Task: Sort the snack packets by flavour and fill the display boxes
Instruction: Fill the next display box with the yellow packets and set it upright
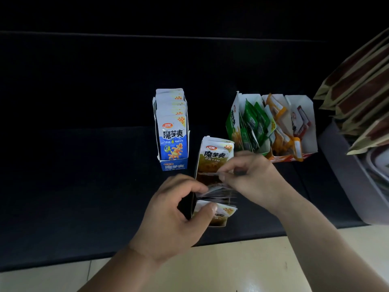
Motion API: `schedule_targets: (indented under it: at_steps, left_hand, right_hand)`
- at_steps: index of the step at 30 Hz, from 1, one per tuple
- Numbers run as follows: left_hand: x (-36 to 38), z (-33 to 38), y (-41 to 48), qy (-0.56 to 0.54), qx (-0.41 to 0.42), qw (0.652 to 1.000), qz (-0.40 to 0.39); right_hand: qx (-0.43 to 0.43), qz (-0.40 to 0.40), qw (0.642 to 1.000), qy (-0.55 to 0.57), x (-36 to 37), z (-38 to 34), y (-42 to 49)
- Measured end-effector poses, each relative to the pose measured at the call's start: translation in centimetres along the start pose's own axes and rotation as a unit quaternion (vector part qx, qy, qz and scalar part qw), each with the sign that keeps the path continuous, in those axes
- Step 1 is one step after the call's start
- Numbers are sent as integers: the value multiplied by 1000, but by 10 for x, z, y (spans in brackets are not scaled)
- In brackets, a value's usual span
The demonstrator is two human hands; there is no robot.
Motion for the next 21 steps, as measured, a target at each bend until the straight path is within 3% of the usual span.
schedule_targets:
  at_steps: [5, 10, 16, 21]
  left_hand:
    - [0, -3, 1, -15, 11, 1000, -2]
    - [1, -4, 0, -33, 9, 999, -3]
    - [0, -1, 6, -11, 19, 1000, -1]
    - [-1, -1, 10, 20, 2, 1000, 10]
  right_hand:
    - [-54, 21, 997, 42, 1, -1, -17]
    - [-43, -7, 988, 147, 4, 4, -27]
    - [-56, 48, 987, 142, 3, 6, -21]
    - [-123, 123, 984, 21, 0, -4, -10]
Point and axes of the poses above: each hand's wrist, its own y-axis towards the middle knuckle, its own x-axis out of the palm, z = x × y, the point moved 3 cm from there along y, towards the middle knuckle, and after that the axes turned 14 degrees about -z, right-handed, at the moved point
